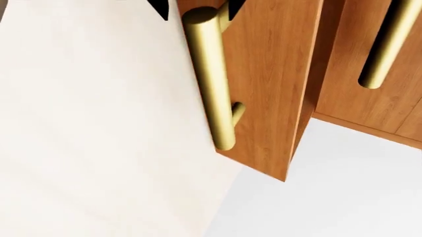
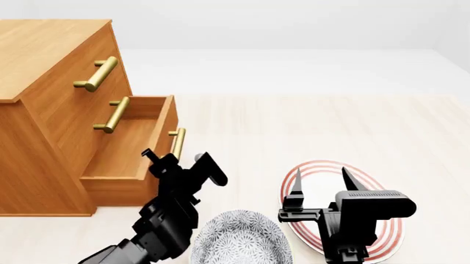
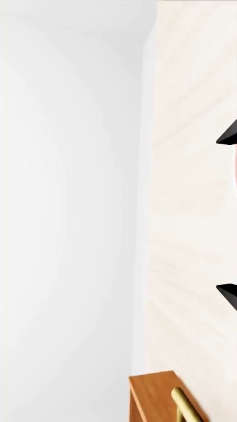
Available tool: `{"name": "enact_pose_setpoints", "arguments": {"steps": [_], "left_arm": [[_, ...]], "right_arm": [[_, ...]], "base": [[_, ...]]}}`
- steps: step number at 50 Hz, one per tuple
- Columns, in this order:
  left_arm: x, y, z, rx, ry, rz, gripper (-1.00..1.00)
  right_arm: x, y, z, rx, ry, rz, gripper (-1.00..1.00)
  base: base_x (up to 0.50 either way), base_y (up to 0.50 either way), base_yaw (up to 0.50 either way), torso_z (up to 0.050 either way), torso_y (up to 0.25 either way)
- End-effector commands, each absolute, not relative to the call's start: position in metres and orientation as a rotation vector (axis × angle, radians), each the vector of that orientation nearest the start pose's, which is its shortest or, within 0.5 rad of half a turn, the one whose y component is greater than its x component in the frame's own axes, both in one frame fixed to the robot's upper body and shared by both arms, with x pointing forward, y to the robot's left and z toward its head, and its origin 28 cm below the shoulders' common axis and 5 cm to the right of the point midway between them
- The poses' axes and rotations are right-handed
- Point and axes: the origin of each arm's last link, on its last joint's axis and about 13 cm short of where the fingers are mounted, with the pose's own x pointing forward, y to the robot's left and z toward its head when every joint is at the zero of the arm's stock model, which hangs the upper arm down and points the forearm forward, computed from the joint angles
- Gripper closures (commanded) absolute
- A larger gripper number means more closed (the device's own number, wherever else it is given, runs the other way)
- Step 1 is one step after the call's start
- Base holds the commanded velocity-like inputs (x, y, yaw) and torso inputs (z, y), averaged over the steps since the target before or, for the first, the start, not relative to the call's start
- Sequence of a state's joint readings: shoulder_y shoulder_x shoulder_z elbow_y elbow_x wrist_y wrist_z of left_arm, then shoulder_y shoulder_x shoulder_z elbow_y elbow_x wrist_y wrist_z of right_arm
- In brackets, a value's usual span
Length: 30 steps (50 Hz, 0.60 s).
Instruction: Open the bottom drawer of the cabinet.
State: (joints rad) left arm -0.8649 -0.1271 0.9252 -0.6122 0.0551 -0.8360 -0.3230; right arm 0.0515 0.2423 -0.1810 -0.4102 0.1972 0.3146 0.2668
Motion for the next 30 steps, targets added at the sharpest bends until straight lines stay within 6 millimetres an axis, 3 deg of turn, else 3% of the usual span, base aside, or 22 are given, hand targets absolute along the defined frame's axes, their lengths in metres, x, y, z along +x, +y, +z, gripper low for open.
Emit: {"name": "enact_pose_setpoints", "arguments": {"steps": [1,10,11,20,30], "left_arm": [[0.34,0.17,0.074,1.093,0.326,0.102,1.0],[0.335,0.167,0.077,1.093,0.3,0.076,1.0],[0.334,0.166,0.079,1.089,0.298,0.073,-1.0],[0.316,0.161,0.102,1.076,0.218,0.052,-1.0],[0.31,0.159,0.111,1.047,0.184,0.034,-1.0]], "right_arm": [[0.211,-0.102,0.083,-0.039,-0.102,-0.012,-1.0],[0.212,-0.102,0.083,-0.038,-0.101,-0.012,-1.0],[0.212,-0.102,0.083,-0.038,-0.1,-0.013,-1.0],[0.212,-0.101,0.082,-0.037,-0.098,-0.012,-1.0],[0.212,-0.101,0.082,-0.037,-0.097,-0.012,-1.0]], "base": [[0.0,0.0,0.0,0.0,0.0],[0.0,0.0,0.0,0.004,0.009],[0.0,0.0,0.0,0.0,0.0],[0.0,0.0,0.0,0.0,0.0],[0.0,0.0,0.0,0.0,0.0]]}}
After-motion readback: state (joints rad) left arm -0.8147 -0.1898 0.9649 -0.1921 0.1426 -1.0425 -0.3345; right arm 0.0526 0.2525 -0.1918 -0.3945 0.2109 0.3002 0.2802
